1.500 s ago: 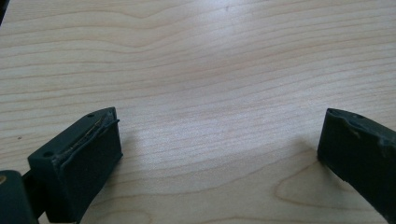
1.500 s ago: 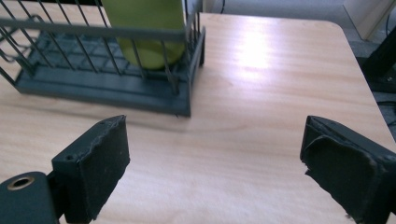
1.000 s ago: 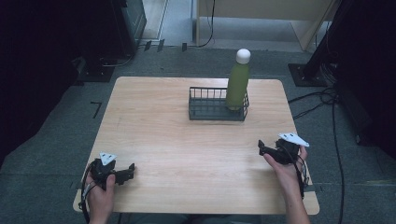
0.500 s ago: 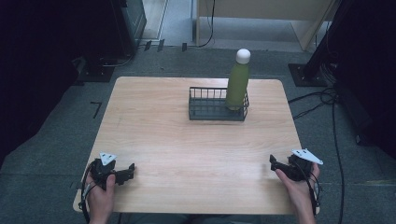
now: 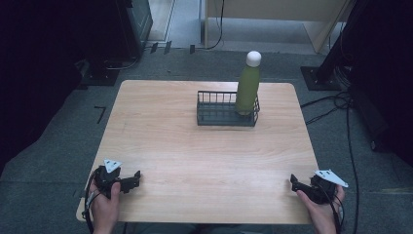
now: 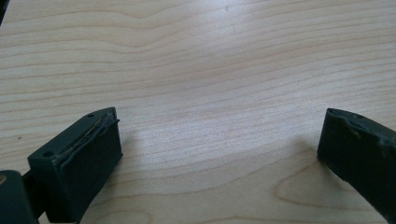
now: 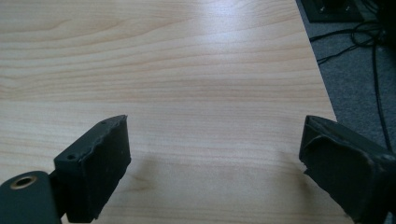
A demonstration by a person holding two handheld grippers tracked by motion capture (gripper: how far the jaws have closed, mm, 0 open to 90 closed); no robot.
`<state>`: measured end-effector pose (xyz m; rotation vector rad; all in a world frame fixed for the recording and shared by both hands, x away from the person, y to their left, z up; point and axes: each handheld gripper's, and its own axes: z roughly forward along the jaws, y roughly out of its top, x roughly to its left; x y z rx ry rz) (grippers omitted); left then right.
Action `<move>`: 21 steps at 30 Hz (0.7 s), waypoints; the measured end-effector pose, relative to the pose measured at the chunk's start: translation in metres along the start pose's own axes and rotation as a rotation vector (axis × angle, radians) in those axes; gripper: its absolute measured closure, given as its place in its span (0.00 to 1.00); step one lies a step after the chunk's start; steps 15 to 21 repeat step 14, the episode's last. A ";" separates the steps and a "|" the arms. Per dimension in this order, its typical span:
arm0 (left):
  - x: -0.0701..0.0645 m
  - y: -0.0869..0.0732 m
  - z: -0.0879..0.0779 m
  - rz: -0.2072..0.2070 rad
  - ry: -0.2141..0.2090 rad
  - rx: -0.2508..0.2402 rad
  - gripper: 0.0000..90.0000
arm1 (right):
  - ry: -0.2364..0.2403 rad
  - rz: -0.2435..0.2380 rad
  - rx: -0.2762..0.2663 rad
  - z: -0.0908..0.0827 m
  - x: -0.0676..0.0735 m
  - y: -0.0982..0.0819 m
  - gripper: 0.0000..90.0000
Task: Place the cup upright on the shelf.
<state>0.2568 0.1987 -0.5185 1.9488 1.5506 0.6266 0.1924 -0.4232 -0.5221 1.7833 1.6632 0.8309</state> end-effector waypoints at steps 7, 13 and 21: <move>0.000 0.000 0.000 0.000 0.000 -0.001 0.00 | -0.006 -0.050 0.041 0.004 0.005 -0.001 0.12; 0.000 0.000 0.000 0.000 0.000 -0.001 0.00 | -0.018 -0.037 0.042 0.004 0.006 -0.002 0.12; 0.000 0.000 0.000 0.000 0.000 -0.001 0.00 | -0.018 -0.036 0.042 0.004 0.006 -0.002 0.12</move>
